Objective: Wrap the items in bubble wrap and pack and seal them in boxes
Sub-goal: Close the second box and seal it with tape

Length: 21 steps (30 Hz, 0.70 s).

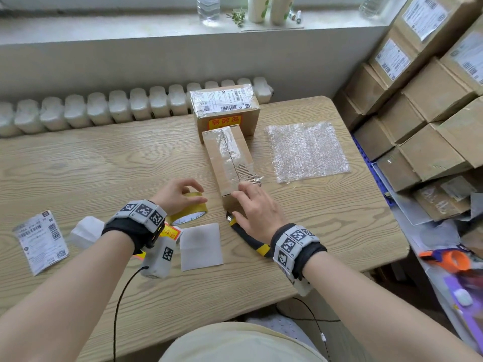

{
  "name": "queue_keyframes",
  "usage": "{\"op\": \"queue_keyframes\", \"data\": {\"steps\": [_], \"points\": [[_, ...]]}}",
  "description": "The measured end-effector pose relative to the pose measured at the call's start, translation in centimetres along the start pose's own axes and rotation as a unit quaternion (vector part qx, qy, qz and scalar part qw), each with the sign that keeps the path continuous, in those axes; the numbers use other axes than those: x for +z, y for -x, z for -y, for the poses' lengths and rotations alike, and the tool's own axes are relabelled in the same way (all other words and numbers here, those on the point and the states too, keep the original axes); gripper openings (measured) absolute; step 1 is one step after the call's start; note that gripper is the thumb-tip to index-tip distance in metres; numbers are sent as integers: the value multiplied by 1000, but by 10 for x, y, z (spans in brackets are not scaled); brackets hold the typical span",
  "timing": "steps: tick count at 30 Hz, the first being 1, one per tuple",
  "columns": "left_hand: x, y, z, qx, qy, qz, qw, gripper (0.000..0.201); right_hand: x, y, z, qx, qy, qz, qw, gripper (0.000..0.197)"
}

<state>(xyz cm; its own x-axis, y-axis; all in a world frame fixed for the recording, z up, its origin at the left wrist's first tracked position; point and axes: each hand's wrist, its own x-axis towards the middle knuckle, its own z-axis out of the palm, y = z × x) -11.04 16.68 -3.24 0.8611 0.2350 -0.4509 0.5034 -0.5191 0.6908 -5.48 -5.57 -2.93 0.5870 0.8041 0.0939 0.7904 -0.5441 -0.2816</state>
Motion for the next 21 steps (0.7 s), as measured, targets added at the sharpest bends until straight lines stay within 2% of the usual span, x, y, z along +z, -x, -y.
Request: {"op": "queue_keyframes", "data": {"steps": [3,7,9,14,21], "points": [[-1,0,0,11,12,11,1000,15,12,13,0,28,-14,15,999,32],[-1,0,0,23,25,7,999,14,31,25,-4,139,8,170,975,38],[-1,1,0,30,26,0,999,15,39,25,-4,190,15,206,960,47],[0,1,2,42,28,-11,999,20,59,22,-2,266,2,226,937,61],[3,-2,8,53,29,-5,998,17,68,20,-3,283,-25,249,926,49]]}}
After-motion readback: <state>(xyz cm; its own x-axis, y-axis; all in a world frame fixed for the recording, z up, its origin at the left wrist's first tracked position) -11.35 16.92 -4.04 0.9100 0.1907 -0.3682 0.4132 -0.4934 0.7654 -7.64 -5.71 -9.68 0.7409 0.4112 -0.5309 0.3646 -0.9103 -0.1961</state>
